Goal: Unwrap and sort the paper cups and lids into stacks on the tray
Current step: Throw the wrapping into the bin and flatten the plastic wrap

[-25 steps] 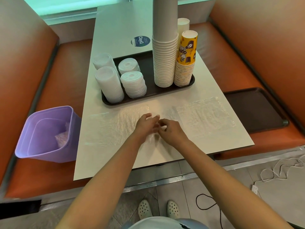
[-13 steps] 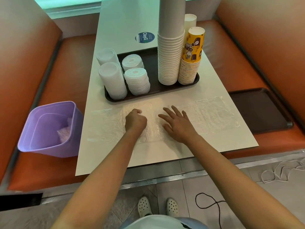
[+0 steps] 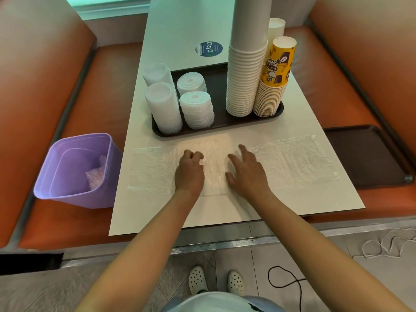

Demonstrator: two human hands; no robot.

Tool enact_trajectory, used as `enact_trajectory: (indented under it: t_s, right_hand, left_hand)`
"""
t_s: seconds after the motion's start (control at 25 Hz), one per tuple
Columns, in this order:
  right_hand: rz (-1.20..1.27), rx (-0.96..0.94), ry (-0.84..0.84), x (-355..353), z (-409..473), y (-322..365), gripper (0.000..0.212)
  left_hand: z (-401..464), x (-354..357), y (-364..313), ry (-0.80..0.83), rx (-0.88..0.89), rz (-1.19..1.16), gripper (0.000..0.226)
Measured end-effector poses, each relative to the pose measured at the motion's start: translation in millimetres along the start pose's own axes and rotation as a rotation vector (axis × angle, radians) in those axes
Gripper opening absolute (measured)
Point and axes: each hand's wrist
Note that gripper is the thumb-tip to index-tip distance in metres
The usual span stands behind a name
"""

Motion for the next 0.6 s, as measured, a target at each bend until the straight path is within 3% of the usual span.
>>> enact_trajectory:
  t_s: [0.12, 0.28, 0.36, 0.52, 0.6]
  right_hand:
    - [0.341, 0.276, 0.109, -9, 6, 6, 0.064]
    - [0.632, 0.318, 0.152, -14, 11, 6, 0.071]
    - [0.8, 0.37, 0.154, -17, 11, 8, 0.069]
    - [1.119, 0.484, 0.174, -25, 10, 17, 0.065]
    - [1.244, 0.527, 0.199, -25, 10, 22, 0.072]
  left_hand:
    - [-4, 6, 9, 0.055, 0.009, -0.041, 0.027]
    - [-7, 2, 19, 0.112, 0.072, -0.079, 0.032]
    - [-5, -5, 17, 0.151, 0.096, 0.018, 0.034]
    - [-23, -14, 1, 0.172, 0.425, 0.057, 0.069]
    - [-32, -11, -6, 0.273, 0.408, 0.102, 0.084]
Point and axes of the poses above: each hand's wrist, its own z-axis towards the middle knuckle, its own x-axis out of the palm, y = z × x, and after that the axes turned 14 degrees about -z, right-handed
